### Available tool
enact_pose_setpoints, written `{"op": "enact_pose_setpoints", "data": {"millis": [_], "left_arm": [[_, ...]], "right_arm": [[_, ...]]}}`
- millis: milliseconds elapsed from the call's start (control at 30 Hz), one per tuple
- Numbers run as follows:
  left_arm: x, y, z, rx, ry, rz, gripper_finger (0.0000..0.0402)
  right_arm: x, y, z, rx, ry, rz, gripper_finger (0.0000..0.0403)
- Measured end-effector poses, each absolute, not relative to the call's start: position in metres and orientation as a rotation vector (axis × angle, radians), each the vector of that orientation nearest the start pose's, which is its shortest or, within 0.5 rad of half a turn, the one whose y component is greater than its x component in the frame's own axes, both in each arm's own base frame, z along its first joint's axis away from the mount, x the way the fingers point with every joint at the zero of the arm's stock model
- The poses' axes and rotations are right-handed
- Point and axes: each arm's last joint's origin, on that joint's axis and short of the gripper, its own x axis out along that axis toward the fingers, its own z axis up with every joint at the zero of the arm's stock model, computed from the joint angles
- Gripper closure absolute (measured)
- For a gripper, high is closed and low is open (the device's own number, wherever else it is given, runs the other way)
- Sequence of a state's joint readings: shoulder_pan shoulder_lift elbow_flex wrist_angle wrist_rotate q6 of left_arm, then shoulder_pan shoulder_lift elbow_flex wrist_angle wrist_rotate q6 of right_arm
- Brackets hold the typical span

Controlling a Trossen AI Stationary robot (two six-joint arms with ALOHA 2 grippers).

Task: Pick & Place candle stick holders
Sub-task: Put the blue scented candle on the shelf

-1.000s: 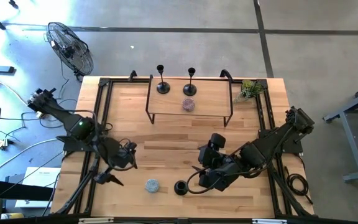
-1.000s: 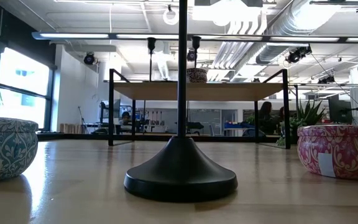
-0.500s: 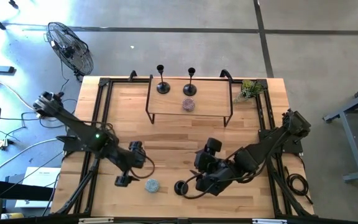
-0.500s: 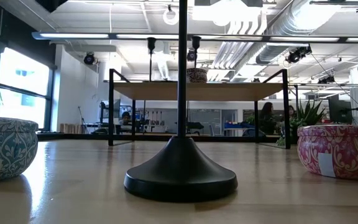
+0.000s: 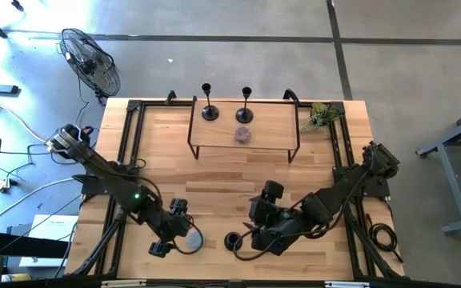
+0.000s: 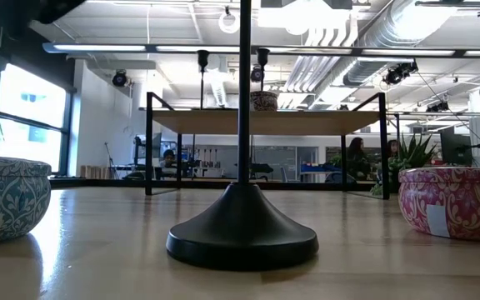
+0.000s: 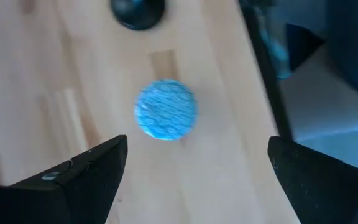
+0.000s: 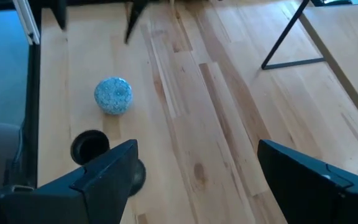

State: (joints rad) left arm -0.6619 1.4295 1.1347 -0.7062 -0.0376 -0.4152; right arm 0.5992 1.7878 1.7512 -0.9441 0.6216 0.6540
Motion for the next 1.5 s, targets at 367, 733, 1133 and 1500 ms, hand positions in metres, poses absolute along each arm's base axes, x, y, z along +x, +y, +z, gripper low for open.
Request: {"op": "enact_pose_setpoints", "data": {"millis": [367, 733, 1133, 1500], "left_arm": [[0.241, -0.182, 0.242, 0.065, 1.088, -0.245, 0.0019], [0.253, -0.192, 0.218, 0.065, 1.142, -0.239, 0.0019], [0.255, -0.194, 0.219, 0.044, 1.115, -0.245, 0.0019], [0.257, -0.195, 0.210, 0.047, 1.144, -0.218, 0.0019]], "right_arm": [[0.320, 0.201, 0.338, 0.072, 0.728, -0.247, 0.0075], [0.319, 0.206, 0.339, 0.085, 0.709, -0.227, 0.0075], [0.312, 0.220, 0.341, 0.098, 0.688, -0.186, 0.0075], [0.306, 0.228, 0.342, 0.098, 0.670, -0.187, 0.0075]]}}
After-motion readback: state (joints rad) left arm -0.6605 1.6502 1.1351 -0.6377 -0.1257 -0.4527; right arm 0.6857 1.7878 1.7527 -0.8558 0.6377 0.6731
